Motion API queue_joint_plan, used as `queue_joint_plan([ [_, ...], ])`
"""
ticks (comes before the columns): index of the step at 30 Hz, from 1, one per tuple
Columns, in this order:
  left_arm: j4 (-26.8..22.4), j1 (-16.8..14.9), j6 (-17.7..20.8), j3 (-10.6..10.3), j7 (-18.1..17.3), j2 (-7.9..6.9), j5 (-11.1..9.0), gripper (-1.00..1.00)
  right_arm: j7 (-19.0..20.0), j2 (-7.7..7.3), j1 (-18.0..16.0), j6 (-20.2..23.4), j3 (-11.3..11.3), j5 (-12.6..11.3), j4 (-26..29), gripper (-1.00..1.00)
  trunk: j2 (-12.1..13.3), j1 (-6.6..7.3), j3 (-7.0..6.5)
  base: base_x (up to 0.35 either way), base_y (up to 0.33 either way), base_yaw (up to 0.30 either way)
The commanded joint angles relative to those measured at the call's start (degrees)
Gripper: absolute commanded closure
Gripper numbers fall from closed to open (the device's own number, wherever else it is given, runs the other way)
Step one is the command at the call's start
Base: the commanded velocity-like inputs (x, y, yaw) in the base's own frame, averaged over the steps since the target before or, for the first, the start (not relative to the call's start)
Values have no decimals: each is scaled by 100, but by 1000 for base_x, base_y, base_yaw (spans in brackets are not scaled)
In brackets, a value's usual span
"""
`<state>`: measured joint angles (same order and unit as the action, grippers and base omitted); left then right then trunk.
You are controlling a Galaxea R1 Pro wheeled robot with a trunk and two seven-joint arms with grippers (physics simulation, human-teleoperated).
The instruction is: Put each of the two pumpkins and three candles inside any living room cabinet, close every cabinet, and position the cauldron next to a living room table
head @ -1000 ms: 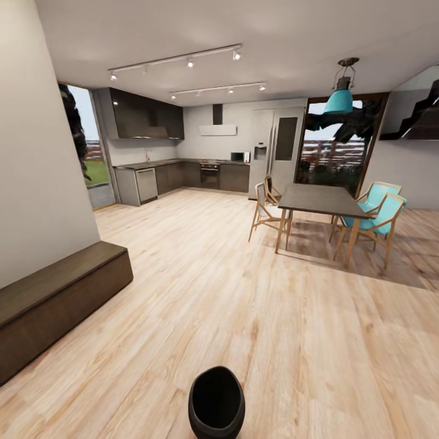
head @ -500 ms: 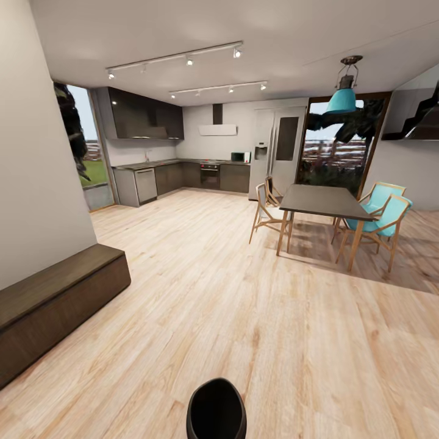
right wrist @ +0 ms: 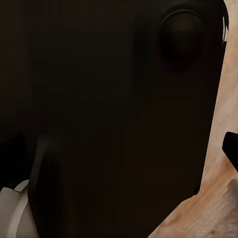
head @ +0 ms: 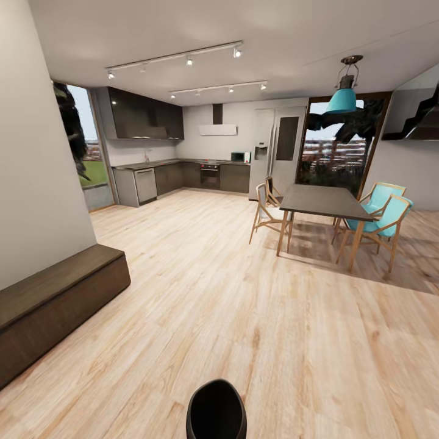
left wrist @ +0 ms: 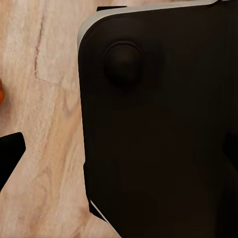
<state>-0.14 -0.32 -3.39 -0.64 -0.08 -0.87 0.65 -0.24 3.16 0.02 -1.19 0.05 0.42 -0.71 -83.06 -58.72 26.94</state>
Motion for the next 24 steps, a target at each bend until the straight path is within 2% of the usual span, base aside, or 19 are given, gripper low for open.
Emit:
queue_joint_plan([
  [1, 5, -3, -21, -6, -1, -1, 8, -100, -3, 1, -2, -13, 1, 4, -5, -100, -2, -1, 4, 109, 0, 0],
  [10, 5, -3, -22, -9, -1, -1, 14, -100, -3, 1, -2, -13, 3, 4, -5, -100, -2, -1, 4, 178, 0, 0],
  [24, 5, -3, -26, -6, -1, -1, 14, -100, -3, 8, -2, -13, 6, 5, -8, -100, -2, -1, 63, 29, 0, 74],
])
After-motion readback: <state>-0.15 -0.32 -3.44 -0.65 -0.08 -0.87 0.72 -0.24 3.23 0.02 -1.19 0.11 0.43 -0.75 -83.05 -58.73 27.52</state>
